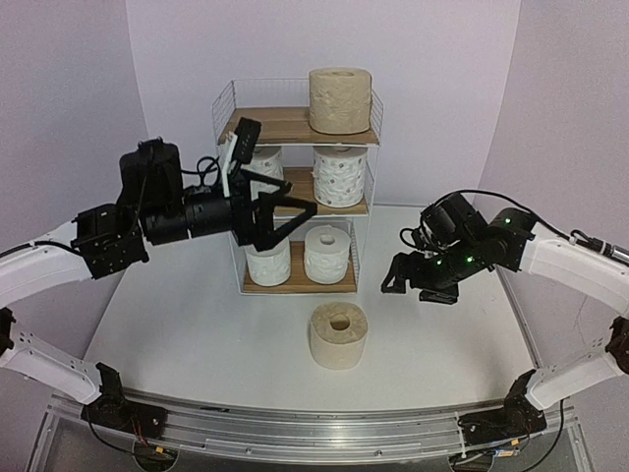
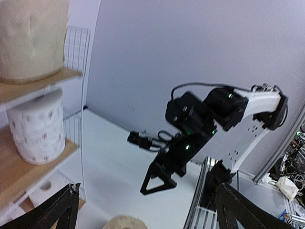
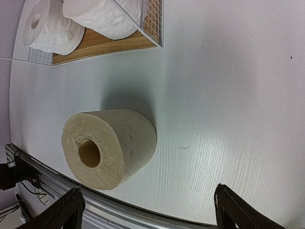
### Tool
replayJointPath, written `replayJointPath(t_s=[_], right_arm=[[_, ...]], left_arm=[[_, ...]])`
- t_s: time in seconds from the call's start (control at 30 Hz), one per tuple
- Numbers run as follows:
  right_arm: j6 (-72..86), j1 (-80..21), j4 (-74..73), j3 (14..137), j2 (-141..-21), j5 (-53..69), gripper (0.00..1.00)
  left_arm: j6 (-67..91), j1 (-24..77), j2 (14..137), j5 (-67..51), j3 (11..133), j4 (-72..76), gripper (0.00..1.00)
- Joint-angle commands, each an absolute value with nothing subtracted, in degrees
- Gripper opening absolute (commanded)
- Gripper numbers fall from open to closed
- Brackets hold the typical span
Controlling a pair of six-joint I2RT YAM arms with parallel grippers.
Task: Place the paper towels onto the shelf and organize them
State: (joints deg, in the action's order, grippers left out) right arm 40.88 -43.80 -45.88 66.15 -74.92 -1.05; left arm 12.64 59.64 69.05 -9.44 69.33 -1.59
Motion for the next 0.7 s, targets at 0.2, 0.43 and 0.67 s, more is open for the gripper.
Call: replayJointPath(t_s=[0.2, 0.43, 0.67], right_arm=[[42.15, -51.30, -37.91, 66.43, -85.56, -3.14, 0.90], [42.18, -53.57, -36.11, 67.98, -91.89, -3.21, 0.89], [43.59, -53.95, -34.99, 69.07, -95.41, -6.04, 0.87]], left_arm=[[27.14, 61.67, 64.91, -0.57, 45.81, -1.52, 0.99], [29.56, 61.87, 59.78, 5.58, 37.59, -4.59, 0.99], [29.76, 61.97, 60.76, 7.21, 36.08, -2.89, 1.00]])
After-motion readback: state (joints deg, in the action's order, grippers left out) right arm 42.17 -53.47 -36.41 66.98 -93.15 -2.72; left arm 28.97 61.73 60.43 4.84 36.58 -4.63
